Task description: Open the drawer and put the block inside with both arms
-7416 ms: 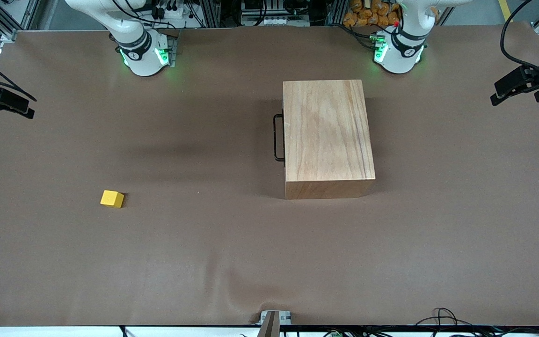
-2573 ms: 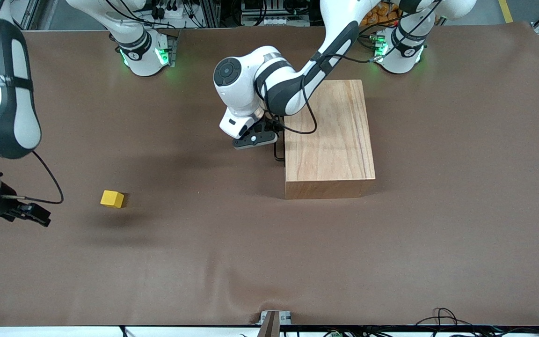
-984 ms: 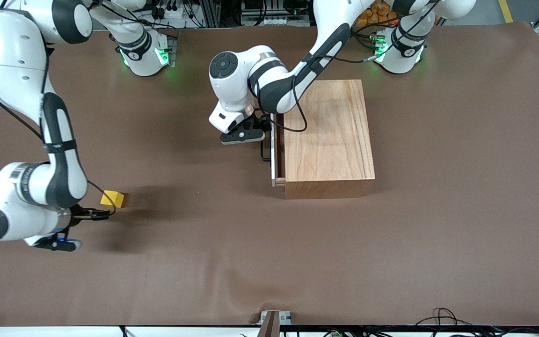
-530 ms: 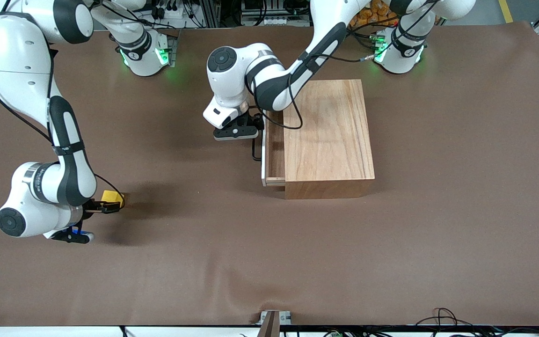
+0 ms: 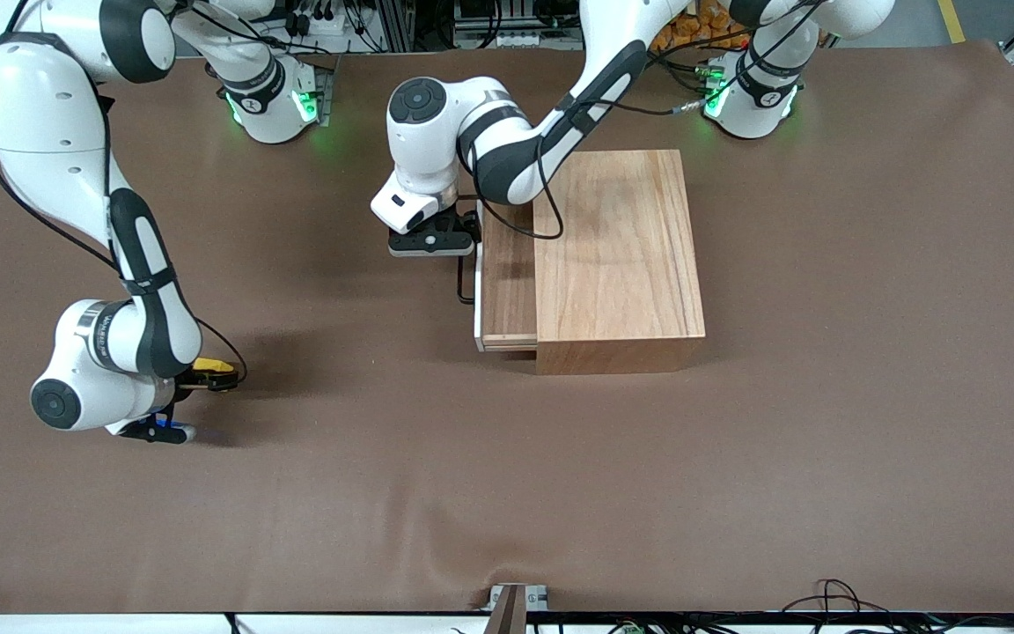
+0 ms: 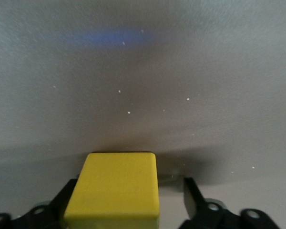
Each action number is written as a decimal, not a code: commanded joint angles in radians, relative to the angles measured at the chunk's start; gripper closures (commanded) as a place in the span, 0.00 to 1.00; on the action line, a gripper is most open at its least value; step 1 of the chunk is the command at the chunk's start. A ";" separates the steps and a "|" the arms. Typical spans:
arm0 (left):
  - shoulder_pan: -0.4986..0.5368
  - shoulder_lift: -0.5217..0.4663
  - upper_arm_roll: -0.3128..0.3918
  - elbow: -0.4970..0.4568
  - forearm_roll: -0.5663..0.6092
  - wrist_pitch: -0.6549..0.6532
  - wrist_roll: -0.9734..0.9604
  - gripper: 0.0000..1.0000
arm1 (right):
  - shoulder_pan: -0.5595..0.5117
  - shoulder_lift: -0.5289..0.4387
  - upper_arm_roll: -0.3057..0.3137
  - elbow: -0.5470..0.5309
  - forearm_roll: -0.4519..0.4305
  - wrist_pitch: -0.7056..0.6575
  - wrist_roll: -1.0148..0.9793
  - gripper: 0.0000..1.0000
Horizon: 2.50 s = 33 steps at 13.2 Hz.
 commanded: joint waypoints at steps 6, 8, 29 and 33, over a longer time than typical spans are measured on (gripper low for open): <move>-0.030 0.039 -0.005 0.028 -0.025 0.129 -0.008 0.00 | 0.005 -0.121 0.000 0.022 0.001 -0.018 -0.061 1.00; -0.036 0.041 -0.008 0.029 -0.025 0.149 -0.006 0.00 | -0.024 -0.175 -0.006 0.083 0.001 -0.053 -0.206 1.00; 0.173 -0.328 -0.036 0.008 -0.111 -0.205 0.090 0.00 | 0.010 -0.362 0.134 0.245 -0.105 -0.300 -1.777 1.00; 0.289 -0.393 -0.036 0.008 -0.111 -0.314 0.274 0.00 | 0.276 -0.363 0.155 0.225 -0.123 -0.325 -1.613 1.00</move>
